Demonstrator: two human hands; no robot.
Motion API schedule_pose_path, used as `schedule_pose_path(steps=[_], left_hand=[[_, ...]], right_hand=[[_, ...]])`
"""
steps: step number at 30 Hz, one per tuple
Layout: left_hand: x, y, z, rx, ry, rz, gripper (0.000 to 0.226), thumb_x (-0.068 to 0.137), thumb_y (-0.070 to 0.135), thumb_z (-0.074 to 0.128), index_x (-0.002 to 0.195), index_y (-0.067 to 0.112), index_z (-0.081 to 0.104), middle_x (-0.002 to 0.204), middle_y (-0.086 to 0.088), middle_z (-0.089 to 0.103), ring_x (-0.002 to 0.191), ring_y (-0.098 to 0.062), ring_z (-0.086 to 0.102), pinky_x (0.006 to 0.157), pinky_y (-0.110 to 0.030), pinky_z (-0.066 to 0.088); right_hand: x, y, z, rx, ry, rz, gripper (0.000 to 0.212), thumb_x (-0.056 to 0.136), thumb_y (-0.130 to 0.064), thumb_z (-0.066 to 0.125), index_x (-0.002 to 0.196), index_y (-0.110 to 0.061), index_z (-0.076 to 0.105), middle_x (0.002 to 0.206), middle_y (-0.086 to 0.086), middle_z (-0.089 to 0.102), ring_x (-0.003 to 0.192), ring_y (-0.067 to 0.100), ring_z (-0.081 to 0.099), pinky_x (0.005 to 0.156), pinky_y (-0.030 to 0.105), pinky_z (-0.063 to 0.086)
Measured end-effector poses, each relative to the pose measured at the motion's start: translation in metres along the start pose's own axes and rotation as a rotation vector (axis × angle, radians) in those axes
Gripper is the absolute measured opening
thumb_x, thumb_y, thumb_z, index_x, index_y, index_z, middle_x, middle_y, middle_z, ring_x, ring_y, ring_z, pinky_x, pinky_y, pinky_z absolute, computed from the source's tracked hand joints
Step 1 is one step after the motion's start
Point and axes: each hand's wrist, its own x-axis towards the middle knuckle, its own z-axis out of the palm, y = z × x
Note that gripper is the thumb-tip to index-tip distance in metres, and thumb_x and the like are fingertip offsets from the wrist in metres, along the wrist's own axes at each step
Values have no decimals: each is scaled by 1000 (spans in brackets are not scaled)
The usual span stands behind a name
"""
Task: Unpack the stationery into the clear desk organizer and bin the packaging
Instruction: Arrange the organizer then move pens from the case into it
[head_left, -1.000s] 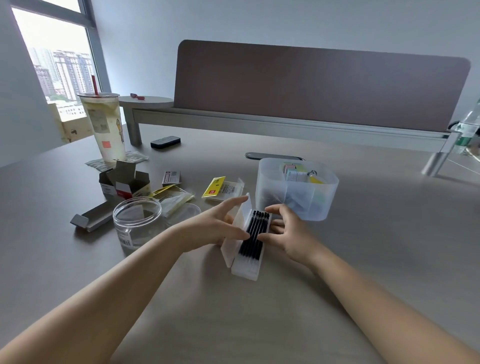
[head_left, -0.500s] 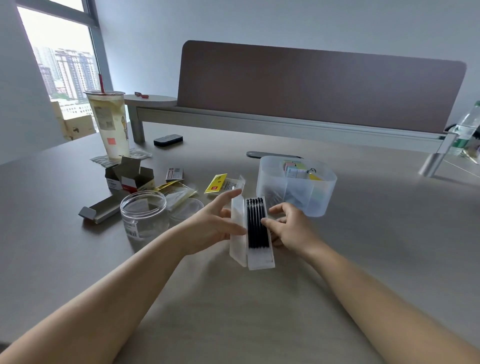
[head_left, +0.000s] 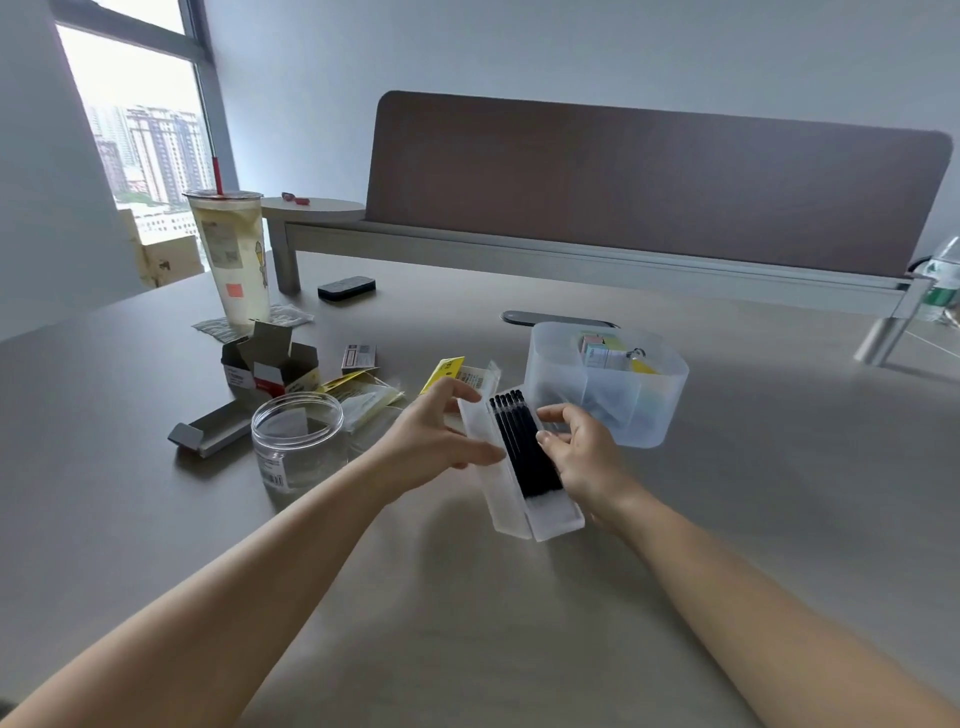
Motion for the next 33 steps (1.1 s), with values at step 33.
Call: schedule_pose_path(steps=[33], left_hand=[[13, -26, -12, -198, -162, -57, 55, 59, -3, 77, 95, 28, 49, 96, -11, 55, 79, -23, 58, 69, -31, 53]], right_hand=[[3, -1, -21, -339, -145, -310, 18, 77, -18, 68, 88, -20, 54, 78, -19, 49, 73, 2, 50, 66, 4, 39]])
